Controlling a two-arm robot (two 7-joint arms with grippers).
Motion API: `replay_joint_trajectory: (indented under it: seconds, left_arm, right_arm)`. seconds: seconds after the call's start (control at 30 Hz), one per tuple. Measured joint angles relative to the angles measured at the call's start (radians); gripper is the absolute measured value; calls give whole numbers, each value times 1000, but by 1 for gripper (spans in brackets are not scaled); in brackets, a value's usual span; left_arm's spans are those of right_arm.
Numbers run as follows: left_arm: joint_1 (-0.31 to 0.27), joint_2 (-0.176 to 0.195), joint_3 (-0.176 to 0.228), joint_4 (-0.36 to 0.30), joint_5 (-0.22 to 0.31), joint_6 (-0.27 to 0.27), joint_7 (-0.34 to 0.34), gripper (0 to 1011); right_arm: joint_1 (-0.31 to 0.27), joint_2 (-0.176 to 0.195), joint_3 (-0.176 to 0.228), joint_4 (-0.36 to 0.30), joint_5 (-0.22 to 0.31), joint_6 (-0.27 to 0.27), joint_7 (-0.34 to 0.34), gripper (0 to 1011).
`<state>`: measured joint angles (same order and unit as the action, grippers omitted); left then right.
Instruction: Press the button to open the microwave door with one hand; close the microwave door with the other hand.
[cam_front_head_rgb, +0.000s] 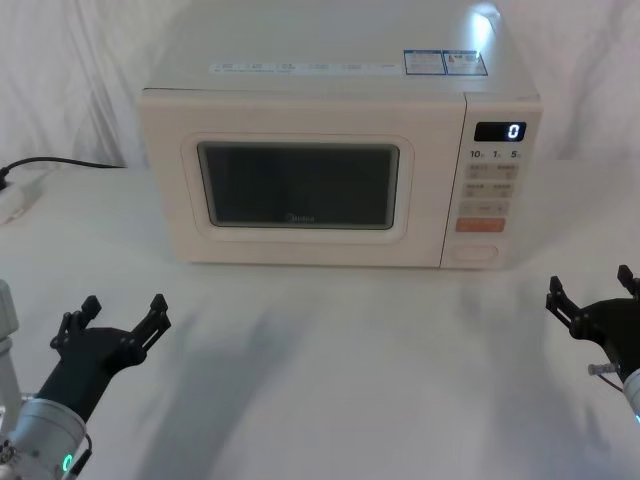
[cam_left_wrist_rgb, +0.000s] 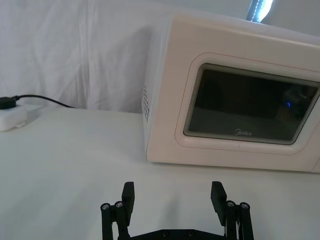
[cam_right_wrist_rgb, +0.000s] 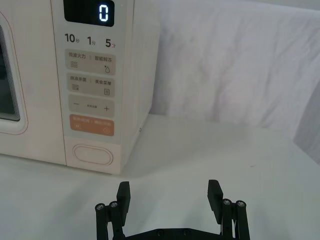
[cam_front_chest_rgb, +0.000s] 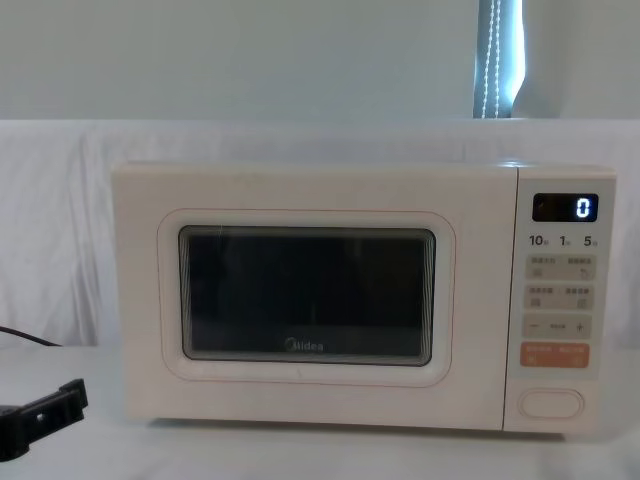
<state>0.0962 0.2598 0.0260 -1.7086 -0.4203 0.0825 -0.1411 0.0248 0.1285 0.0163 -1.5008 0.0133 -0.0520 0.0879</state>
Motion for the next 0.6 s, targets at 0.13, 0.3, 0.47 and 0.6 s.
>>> replay_joint_trajectory:
  seconds: [0.13, 0.3, 0.47, 0.6]
  left_arm:
    - [-3, -3, 0, 8, -3, 2, 0, 1001]
    - [-3, -2, 0, 7, -3, 2, 0, 1001]
    - [-3, -2, 1, 5, -3, 3, 0, 1001]
    - [-2, -2, 1, 4, -2, 3, 0, 1001]
  right_arm:
    - [0, 0, 0, 0, 0, 0, 0, 1002]
    - [0, 0, 0, 0, 0, 0, 0, 1002]
    - [0, 0, 0, 0, 0, 0, 0, 1002]
    - [0, 0, 0, 0, 0, 0, 0, 1002]
